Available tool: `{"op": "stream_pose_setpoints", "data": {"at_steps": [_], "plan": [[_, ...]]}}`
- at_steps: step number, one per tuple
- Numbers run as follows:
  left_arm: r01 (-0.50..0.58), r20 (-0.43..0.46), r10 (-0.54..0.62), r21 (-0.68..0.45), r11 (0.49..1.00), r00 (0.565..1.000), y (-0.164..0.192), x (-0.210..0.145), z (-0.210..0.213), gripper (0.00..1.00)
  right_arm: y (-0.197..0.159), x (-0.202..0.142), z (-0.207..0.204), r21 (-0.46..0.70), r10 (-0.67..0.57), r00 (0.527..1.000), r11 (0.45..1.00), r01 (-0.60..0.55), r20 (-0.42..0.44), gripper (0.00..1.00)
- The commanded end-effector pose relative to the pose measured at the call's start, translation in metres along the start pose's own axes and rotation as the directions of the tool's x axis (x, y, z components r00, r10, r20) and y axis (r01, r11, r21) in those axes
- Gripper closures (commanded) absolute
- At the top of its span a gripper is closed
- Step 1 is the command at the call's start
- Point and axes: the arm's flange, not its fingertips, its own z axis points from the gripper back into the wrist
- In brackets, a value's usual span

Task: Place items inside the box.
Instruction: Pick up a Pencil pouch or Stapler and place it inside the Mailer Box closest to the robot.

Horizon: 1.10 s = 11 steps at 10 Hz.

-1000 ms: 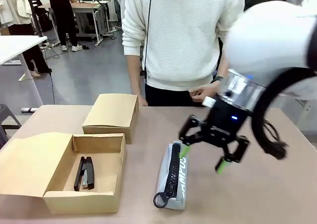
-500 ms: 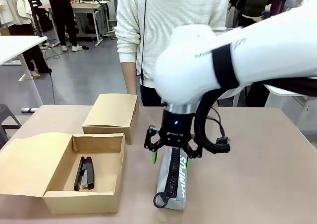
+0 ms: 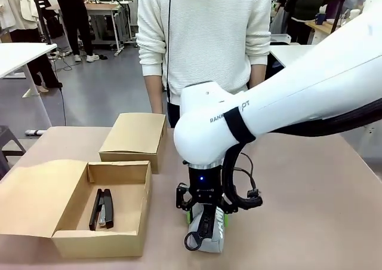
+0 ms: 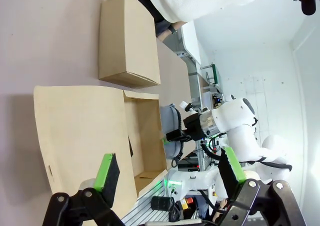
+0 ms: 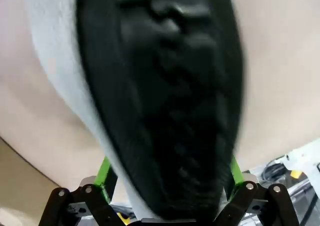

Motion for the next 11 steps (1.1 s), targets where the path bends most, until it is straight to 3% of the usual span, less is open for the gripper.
{"op": "stream_pose_setpoints", "data": {"at_steps": [1,6,7,8,9,10,11], "plan": [[0.015,0.013,-0.014,-0.021,1.0,1.0,-0.001,-0.001,0.0,0.0,-0.001,-0.001,0.002,0.047,-0.059,0.997,0.997,0.057,0.047,0.0],[0.015,0.013,-0.014,-0.021,1.0,1.0,-0.001,-0.001,0.0,0.0,-0.011,-0.001,-0.001,0.034,-0.073,0.997,0.997,0.072,0.029,0.0],[0.015,0.013,-0.014,-0.021,1.0,1.0,-0.001,-0.001,0.0,0.0,-0.011,-0.002,-0.003,0.037,-0.072,0.997,0.997,0.072,0.017,0.6],[0.015,0.013,-0.014,-0.021,1.0,1.0,-0.001,-0.001,0.0,0.0,-0.014,-0.002,-0.005,0.035,-0.084,0.996,0.996,0.083,0.012,0.6],[0.015,0.013,-0.014,-0.021,1.0,1.0,-0.001,-0.001,0.0,0.0,-0.016,0.0,-0.007,0.025,-0.096,0.995,0.995,0.095,0.011,1.0],[0.015,0.013,-0.014,-0.021,1.0,1.0,-0.001,-0.001,0.0,0.0,-0.017,0.0,-0.008,0.017,-0.099,0.995,0.995,0.098,0.01,0.65],[0.015,0.013,-0.014,-0.021,1.0,1.0,-0.001,-0.001,0.0,0.0,-0.017,0.0,-0.008,0.01,-0.099,0.995,0.995,0.099,0.009,1.0]]}}
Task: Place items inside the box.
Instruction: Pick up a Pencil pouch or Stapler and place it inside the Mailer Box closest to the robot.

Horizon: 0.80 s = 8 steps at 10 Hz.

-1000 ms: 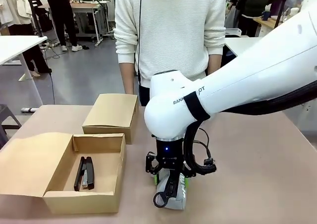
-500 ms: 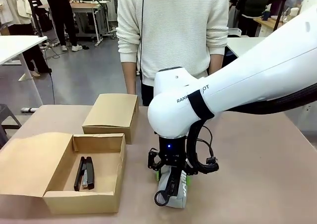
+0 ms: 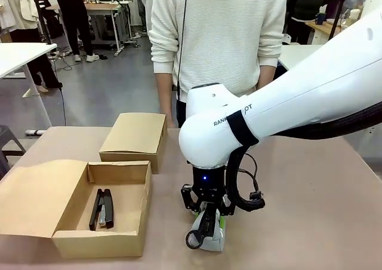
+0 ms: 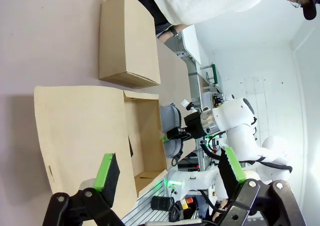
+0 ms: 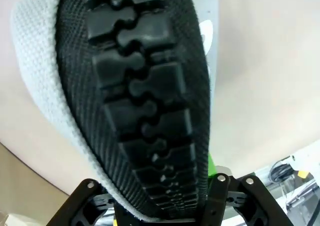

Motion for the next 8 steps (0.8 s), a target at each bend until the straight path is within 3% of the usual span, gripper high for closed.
{"op": "stream_pose_setpoints", "data": {"at_steps": [1,8], "plan": [[0.015,0.013,-0.014,-0.021,1.0,1.0,-0.001,-0.001,0.0,0.0,-0.008,-0.006,-0.011,-0.024,-0.044,0.999,0.999,0.044,-0.011,1.0],[0.015,0.013,-0.014,-0.021,1.0,1.0,-0.001,-0.001,0.0,0.0,-0.02,-0.015,0.012,-0.046,-0.053,0.998,0.997,0.055,0.037,1.0]]}}
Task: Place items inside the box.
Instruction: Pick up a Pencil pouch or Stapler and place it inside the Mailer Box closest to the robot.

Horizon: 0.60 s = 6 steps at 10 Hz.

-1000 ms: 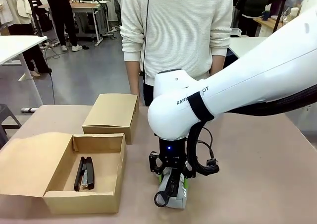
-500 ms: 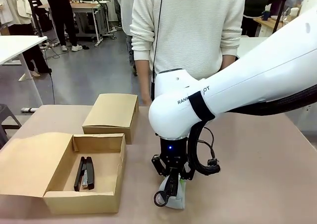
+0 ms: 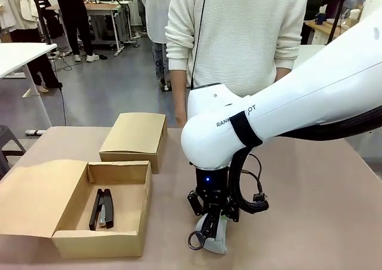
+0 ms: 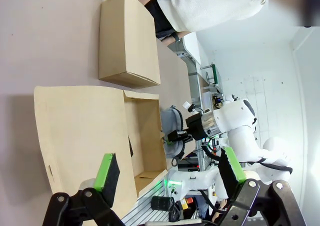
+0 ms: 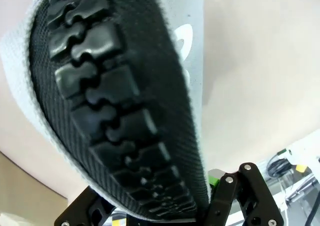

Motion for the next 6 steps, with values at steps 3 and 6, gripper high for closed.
{"op": "stream_pose_setpoints", "data": {"at_steps": [3,6], "plan": [[0.015,0.013,-0.014,-0.021,1.0,1.0,-0.001,-0.001,0.0,0.0,-0.031,-0.053,0.089,0.097,0.039,0.998,0.994,-0.044,0.048,1.0],[0.015,0.013,-0.014,-0.021,1.0,1.0,-0.001,-0.001,0.0,0.0,-0.072,-0.09,0.127,0.256,0.154,0.981,0.95,-0.18,0.118,1.0]]}}
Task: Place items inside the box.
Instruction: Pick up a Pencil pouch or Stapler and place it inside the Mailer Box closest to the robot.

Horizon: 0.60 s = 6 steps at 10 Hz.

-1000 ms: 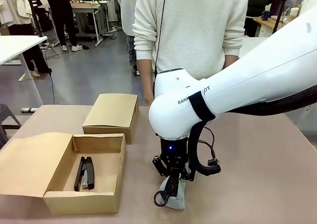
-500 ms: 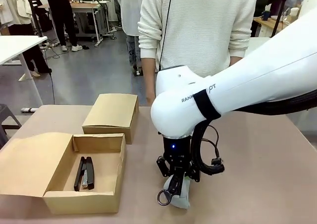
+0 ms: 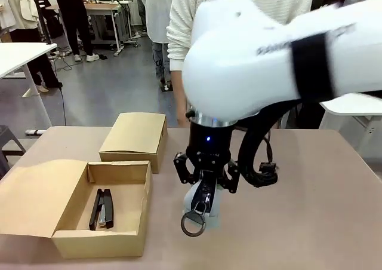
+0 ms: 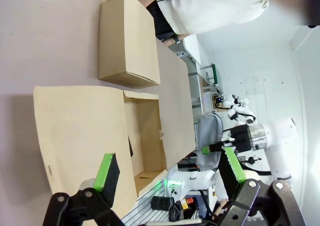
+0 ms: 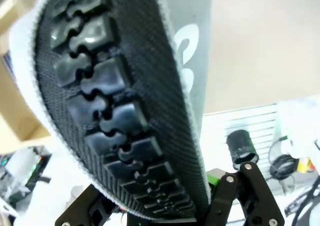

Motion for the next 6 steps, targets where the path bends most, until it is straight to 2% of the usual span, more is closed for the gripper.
{"op": "stream_pose_setpoints", "data": {"at_steps": [1,2,3,4,5,6], "plan": [[0.013,0.012,-0.013,-0.021,1.0,1.0,0.0,-0.001,0.0,0.0,0.006,0.015,-0.022,-0.052,-0.035,0.999,0.998,0.035,-0.016,1.0],[0.013,0.012,-0.013,-0.021,1.0,1.0,0.0,-0.001,0.0,0.0,0.006,0.015,-0.022,-0.052,-0.035,0.999,0.998,0.035,-0.016,1.0],[0.013,0.012,-0.013,-0.021,1.0,1.0,0.0,-0.001,0.0,0.0,-0.005,-0.004,0.005,0.002,0.001,1.0,1.0,-0.001,0.007,1.0],[0.013,0.012,-0.013,-0.021,1.0,1.0,0.0,-0.001,0.0,0.0,0.014,-0.011,-0.001,0.105,0.31,0.945,0.941,-0.321,0.105,1.0],[0.013,0.012,-0.013,-0.021,1.0,1.0,0.0,-0.001,0.0,0.0,0.043,-0.008,-0.002,0.084,0.339,0.927,0.931,-0.355,0.159,1.0],[0.013,0.012,-0.013,-0.021,1.0,1.0,0.0,-0.001,0.0,0.0,0.08,-0.001,0.001,0.125,0.378,0.896,0.902,-0.414,0.234,1.0]]}}
